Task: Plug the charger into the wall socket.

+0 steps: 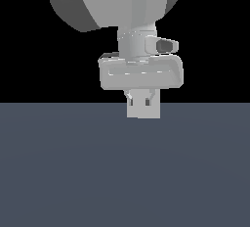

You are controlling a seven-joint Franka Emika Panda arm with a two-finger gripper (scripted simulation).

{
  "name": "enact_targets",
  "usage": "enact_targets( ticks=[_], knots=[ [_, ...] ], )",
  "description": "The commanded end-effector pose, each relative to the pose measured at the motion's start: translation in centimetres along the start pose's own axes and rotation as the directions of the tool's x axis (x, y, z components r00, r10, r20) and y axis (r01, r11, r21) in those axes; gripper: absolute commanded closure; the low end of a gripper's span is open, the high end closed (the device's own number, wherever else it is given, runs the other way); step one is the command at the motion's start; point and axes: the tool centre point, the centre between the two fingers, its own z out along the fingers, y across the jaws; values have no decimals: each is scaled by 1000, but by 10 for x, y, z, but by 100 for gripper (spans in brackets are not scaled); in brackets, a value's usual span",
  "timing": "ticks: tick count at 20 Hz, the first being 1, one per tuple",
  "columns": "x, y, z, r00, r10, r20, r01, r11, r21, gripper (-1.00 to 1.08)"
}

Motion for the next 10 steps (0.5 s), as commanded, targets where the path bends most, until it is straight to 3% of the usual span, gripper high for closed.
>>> enact_targets(
  ticks=[1,10],
  knots=[
    [9,0,3,1000,0,0,0,1000,0,108],
    [30,0,10,1000,0,0,0,1000,0,108]
  ],
)
